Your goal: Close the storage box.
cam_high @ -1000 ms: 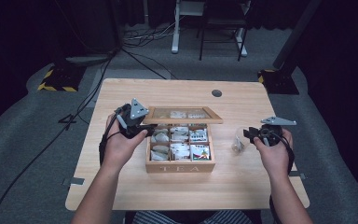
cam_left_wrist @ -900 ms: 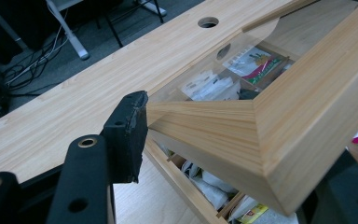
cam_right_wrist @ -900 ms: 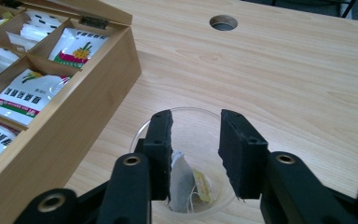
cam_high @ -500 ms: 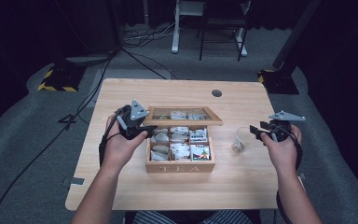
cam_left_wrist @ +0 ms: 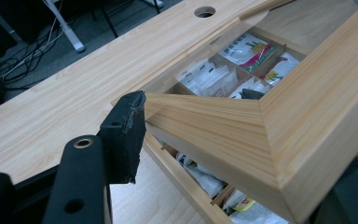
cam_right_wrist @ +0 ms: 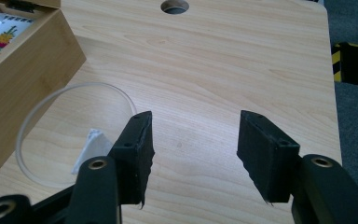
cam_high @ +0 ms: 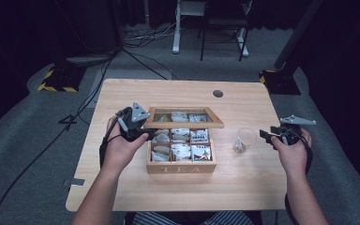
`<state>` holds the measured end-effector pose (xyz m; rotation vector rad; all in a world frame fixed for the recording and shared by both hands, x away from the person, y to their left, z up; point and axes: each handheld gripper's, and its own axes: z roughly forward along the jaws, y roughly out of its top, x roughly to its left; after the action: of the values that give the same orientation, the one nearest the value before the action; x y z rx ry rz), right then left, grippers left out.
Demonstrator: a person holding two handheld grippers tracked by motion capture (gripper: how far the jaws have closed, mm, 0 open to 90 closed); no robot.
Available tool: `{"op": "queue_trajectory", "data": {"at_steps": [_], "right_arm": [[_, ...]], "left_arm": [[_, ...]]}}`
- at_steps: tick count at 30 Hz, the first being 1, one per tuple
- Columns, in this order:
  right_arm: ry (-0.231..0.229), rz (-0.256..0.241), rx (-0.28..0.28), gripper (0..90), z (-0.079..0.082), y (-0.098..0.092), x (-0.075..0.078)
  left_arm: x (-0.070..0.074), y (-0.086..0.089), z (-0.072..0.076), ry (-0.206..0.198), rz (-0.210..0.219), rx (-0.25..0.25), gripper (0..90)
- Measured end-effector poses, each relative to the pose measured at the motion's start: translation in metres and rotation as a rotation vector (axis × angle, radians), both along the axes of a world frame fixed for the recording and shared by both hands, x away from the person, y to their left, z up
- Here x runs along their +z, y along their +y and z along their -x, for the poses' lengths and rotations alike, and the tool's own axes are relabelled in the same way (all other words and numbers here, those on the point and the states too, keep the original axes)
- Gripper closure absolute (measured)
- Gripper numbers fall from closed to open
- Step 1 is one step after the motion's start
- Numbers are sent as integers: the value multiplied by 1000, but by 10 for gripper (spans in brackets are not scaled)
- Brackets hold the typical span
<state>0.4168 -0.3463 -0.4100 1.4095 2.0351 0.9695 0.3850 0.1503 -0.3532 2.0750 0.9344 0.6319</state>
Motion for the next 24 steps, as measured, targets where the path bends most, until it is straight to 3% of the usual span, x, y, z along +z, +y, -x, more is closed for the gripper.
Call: {"op": "queue_trajectory", "data": {"at_steps": [8,18,24], "right_arm": [[6,-25,-14,464,4,-6,-11],[6,-49,-8,464,5,-6,-18],[2,-78,-7,464,6,-9,-22]], "left_arm": [[-4,0,4,39,9,25,303],[-13,0,14,101,4,33,306],[-21,4,19,183,29,41,312]]}}
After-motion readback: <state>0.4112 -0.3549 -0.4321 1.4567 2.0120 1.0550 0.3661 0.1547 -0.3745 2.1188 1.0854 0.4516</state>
